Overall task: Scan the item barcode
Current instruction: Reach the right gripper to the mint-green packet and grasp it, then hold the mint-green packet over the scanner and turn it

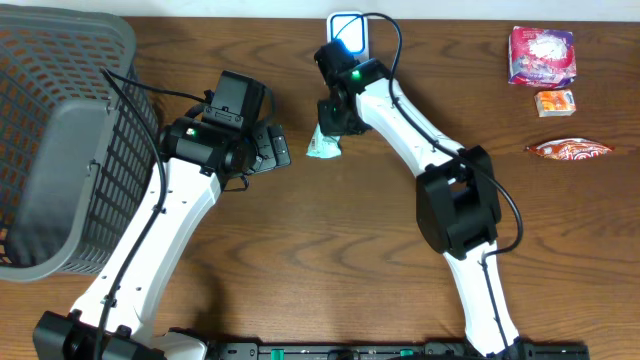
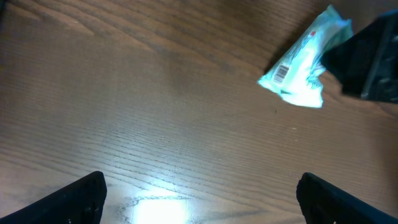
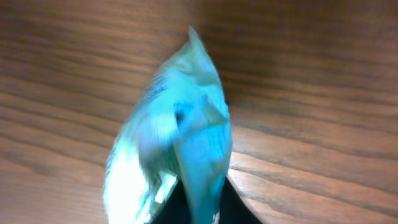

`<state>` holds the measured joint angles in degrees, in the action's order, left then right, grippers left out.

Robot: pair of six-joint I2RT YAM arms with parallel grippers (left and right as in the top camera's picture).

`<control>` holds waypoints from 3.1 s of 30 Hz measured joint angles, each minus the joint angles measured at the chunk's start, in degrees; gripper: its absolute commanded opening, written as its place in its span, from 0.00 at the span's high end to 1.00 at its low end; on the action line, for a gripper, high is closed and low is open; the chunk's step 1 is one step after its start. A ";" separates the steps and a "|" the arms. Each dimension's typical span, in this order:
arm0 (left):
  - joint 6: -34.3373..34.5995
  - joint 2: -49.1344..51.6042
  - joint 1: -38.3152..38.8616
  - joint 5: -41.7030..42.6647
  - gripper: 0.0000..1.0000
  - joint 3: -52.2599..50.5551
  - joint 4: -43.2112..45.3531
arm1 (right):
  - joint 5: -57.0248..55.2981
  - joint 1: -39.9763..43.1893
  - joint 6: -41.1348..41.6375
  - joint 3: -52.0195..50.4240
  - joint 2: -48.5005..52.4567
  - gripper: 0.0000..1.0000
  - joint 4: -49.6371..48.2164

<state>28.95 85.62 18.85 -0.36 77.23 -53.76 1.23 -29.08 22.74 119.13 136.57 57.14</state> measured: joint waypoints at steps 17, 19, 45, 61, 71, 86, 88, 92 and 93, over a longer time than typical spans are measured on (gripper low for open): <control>0.00 0.00 0.00 0.00 0.02 0.00 0.02 | 6.93 -0.04 4.57 -10.16 -1.27 0.62 -10.62; 0.00 0.00 0.00 0.00 0.02 0.00 0.02 | 7.15 -0.04 4.42 -12.17 -2.32 0.83 -13.68; 0.00 0.00 0.00 0.00 0.02 0.00 0.00 | -40.98 -3.48 -4.13 -20.20 -4.26 0.42 -5.46; 0.00 0.00 0.00 0.00 0.02 0.00 0.00 | -20.11 0.85 -4.98 2.51 -4.11 0.36 14.75; 0.00 0.00 0.00 0.00 0.02 0.00 0.00 | 3.26 14.95 -9.01 -7.82 -4.11 0.49 11.23; 0.00 0.00 0.00 0.00 0.02 0.00 0.00 | 9.35 14.49 -10.29 -4.63 -4.33 0.39 13.92; 0.00 0.00 0.00 0.00 0.02 0.00 0.00 | 9.33 13.92 -10.29 -4.92 -4.33 0.38 13.25; 0.00 0.00 0.00 0.00 0.02 0.00 0.02 | 9.14 12.74 -10.27 -8.28 -4.35 0.41 9.84; 0.00 0.00 0.00 0.00 0.02 0.00 -0.02 | 8.85 12.50 -10.10 -9.55 -4.35 0.44 8.68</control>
<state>28.95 85.62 18.85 -0.36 77.23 -53.78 10.09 -16.58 12.64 109.58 132.22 65.82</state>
